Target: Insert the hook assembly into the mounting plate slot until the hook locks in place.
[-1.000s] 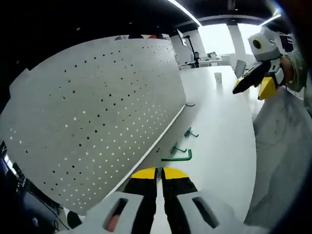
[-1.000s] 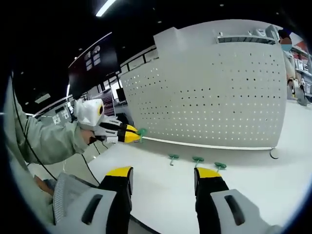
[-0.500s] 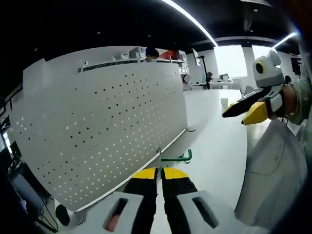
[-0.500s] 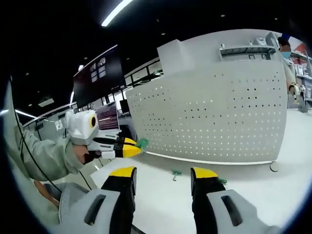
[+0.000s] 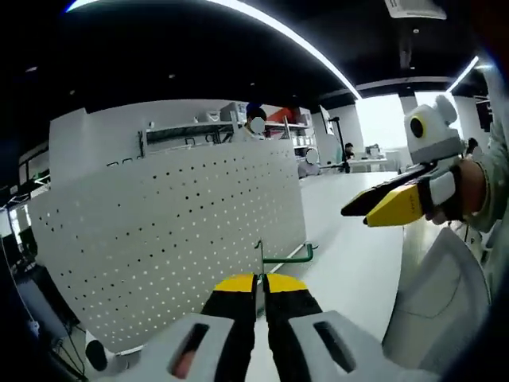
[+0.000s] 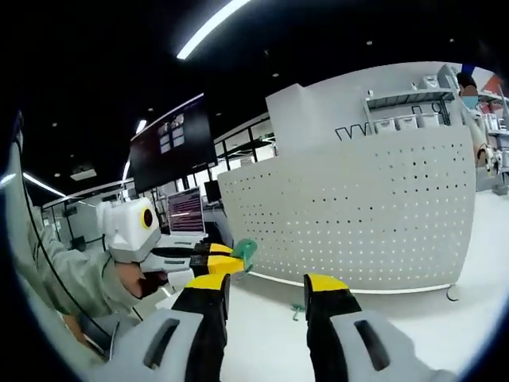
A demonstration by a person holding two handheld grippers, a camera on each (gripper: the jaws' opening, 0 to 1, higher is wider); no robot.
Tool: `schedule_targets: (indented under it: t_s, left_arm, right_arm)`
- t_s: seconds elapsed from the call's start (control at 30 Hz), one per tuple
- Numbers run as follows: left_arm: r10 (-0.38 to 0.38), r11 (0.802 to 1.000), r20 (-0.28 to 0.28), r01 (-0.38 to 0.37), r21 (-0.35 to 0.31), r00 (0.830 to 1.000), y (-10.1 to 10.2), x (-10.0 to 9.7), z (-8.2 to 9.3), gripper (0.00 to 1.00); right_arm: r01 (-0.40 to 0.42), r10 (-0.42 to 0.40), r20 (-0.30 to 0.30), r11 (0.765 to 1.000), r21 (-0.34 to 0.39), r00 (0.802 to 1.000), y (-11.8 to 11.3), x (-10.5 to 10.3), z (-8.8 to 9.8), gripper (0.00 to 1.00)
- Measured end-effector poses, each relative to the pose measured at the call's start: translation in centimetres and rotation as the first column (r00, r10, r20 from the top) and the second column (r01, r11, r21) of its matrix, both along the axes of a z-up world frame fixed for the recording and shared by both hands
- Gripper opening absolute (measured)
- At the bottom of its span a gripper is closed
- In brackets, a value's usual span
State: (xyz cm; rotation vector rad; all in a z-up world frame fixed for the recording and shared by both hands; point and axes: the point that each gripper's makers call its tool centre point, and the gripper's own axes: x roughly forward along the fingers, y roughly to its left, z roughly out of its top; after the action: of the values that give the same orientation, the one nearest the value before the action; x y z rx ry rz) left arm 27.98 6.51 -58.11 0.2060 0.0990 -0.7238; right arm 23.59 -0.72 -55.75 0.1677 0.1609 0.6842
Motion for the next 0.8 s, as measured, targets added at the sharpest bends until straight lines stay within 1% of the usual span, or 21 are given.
schedule_targets:
  t_s: [0.03,0.07,0.17,0.23,0.4,0.57,0.67,0.8]
  left_arm:
    - [0.009,0.999,-0.003,-0.009,-0.046,1.0,-0.1,-0.2,0.5,0.03]
    - [0.012,0.998,-0.004,-0.012,-0.063,1.0,-0.1,-0.3,0.8,0.03]
    - [0.017,0.997,0.015,-0.016,-0.073,1.0,-0.3,-0.9,1.4,0.03]
    - [0.017,0.994,0.01,-0.016,-0.107,1.0,-0.5,-1.2,1.9,0.03]
    - [0.011,0.989,0.02,-0.008,-0.147,1.0,-1.2,-2.2,2.9,0.03]
    - [0.013,0.983,0.024,-0.008,-0.182,1.0,-1.6,-2.5,3.5,0.03]
    - [0.012,0.981,0.026,-0.007,-0.192,1.0,-1.9,-2.6,3.7,0.03]
    - [0.001,0.976,0.029,0.006,-0.219,1.0,-2.3,-2.8,4.1,0.03]
  right_arm:
    - [-0.004,0.004,0.007,1.0,0.003,1.0,0.1,-0.1,0.2,0.32]
    - [-0.006,0.006,0.011,1.0,0.004,1.0,0.3,-0.1,0.4,0.31]
    - [-0.016,0.016,0.028,1.0,0.017,0.999,0.7,-0.3,1.1,0.3]
    - [-0.023,0.023,0.032,0.999,0.024,0.999,1.0,-0.3,1.4,0.29]
    - [-0.041,0.039,0.044,0.998,0.046,0.998,1.5,-0.4,2.2,0.28]
    - [-0.052,0.048,0.054,0.997,0.06,0.997,1.8,-0.5,2.9,0.24]
    - [-0.056,0.052,0.061,0.996,0.068,0.997,2.0,-0.5,3.2,0.23]
    - [-0.058,0.053,0.068,0.995,0.083,0.996,2.1,-0.3,3.6,0.22]
